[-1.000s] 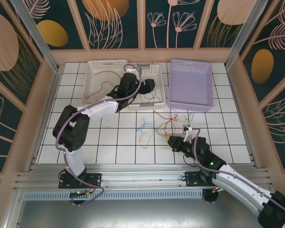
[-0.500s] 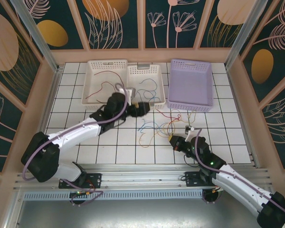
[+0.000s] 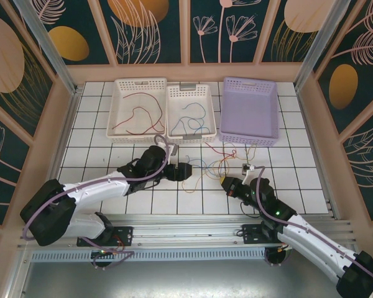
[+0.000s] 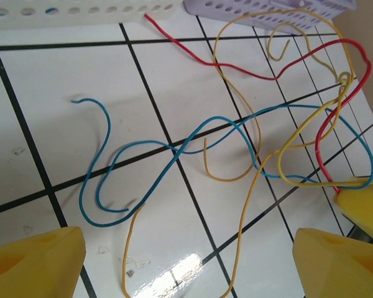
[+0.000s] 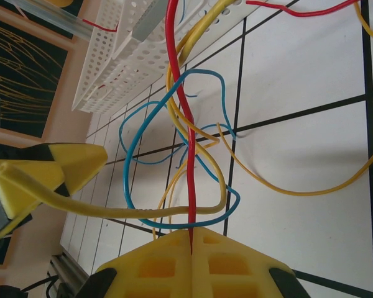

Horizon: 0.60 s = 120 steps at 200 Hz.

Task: Untangle the cables

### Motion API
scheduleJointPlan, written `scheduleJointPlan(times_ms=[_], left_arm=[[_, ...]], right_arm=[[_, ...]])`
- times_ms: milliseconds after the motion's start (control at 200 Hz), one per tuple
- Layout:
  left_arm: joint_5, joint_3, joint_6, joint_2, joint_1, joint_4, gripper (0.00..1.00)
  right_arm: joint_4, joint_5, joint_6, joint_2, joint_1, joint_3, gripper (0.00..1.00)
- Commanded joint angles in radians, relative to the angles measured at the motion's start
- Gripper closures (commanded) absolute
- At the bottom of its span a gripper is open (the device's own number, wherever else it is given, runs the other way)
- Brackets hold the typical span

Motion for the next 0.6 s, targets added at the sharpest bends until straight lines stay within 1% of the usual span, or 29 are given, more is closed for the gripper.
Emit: scheduleJointPlan(times_ms=[0,280,400,515,545,596], left_arm=[[0.009,-0.015,0.003,0.028,-0.005,0.057,0.14],[0.002,0.041,0.032,0.142,-0.004,0.081,0.19],[0.008,0.067,0.041,0.183,-0.005,0.09,0.24],[0.012,0.088,0.053,0.207,-0.005,0.088,0.34],[0.012,0.089,0.055,0.21,-0.006,0.09,0.38],[0.01,0.087,0.055,0.209,-0.004,0.093,0.49]], right_arm=[[0.022,-0.03,0.015,-0.008,-0.009,0.026,1.0],[0.057,-0.055,0.027,-0.008,-0.007,0.016,1.0],[0.061,-0.065,0.026,-0.01,-0.008,0.018,1.0],[0.063,-0.069,0.025,-0.01,-0.007,0.017,1.0],[0.063,-0.07,0.025,-0.011,-0.007,0.017,1.0],[0.063,-0.07,0.025,-0.011,-0.007,0.018,1.0]])
